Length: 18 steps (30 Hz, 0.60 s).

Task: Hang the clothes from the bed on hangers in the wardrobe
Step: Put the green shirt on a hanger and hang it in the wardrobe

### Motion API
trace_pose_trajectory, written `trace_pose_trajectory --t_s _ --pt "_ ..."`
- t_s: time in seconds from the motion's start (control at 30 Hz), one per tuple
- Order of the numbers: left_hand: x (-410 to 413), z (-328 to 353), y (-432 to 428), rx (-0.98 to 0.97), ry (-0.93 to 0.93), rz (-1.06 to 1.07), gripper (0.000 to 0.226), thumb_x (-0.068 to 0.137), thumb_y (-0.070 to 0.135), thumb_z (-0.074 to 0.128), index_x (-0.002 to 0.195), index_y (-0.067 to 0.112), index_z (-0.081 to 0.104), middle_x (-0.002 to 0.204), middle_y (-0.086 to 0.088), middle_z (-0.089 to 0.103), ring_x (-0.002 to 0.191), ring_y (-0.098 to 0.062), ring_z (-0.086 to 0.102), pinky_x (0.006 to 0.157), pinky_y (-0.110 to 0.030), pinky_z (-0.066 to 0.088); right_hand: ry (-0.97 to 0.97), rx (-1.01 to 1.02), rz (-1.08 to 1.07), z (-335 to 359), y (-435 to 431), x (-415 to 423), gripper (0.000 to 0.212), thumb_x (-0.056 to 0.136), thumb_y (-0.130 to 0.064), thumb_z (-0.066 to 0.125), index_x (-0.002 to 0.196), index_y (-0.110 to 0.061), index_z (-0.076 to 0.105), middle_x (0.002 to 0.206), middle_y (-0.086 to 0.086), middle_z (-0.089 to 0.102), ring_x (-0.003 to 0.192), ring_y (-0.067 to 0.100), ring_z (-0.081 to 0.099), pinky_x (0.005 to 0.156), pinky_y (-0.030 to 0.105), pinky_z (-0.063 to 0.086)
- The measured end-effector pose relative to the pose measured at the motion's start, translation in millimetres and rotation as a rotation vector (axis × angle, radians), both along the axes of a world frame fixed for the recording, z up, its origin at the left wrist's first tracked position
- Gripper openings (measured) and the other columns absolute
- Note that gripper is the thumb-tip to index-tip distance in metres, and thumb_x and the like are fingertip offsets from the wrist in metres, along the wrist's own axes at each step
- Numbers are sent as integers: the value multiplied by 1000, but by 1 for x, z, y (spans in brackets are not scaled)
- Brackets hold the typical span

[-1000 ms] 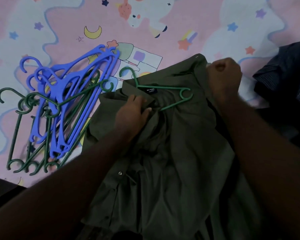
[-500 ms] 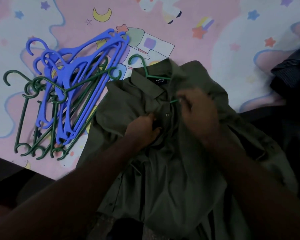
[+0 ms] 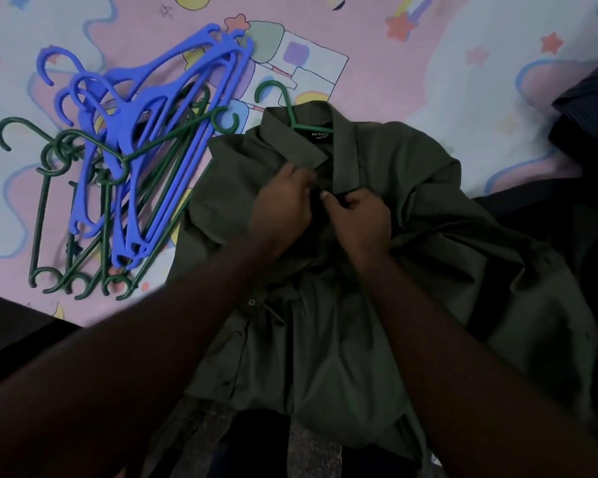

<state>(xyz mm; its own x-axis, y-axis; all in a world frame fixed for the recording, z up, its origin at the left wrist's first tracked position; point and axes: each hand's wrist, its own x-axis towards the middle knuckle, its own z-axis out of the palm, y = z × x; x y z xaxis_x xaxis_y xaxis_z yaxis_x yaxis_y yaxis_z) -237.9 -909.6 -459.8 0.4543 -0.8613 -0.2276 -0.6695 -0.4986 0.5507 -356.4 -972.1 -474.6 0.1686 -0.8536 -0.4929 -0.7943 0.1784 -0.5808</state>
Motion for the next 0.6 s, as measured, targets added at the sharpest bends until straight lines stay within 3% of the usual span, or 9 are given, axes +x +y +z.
trace_pose_trajectory --t_s 0.13,0.23,0.37,0.47,0.6 --pt "16 3 -44 162 -11 -192 45 90 11 51 134 8 48 134 -14 45 110 -38 55 89 -44 46 131 -14 -44 -3 7 16 54 77 -58 67 106 -13 59 115 8 62 111 30 58 91 42 47" --pt "20 -2 -59 340 -109 -300 51 92 24 55 138 8 39 136 -17 39 110 -44 54 87 -48 45 140 -63 -23 -6 2 14 36 89 -38 58 107 -7 56 116 15 62 109 34 59 84 39 45" --pt "23 0 -69 324 -228 -360 48 94 32 53 134 9 42 138 -16 40 110 -43 55 84 -48 46 -28 -83 -71 -9 -2 -4 19 93 -17 51 95 0 59 103 23 64 95 35 60 75 35 38" --pt "26 6 -76 413 -303 -385 44 95 34 54 130 9 47 133 -17 45 115 -40 54 89 -47 45 -124 -76 -113 -2 -4 -14 15 92 -12 52 80 -4 56 83 18 60 77 25 53 67 28 31" --pt "34 18 -84 445 -263 -390 33 92 27 58 117 7 60 121 -16 60 113 -36 57 88 -43 47 -247 -32 -199 4 -4 -18 26 91 -14 58 67 -17 47 67 7 55 66 21 52 65 33 40"
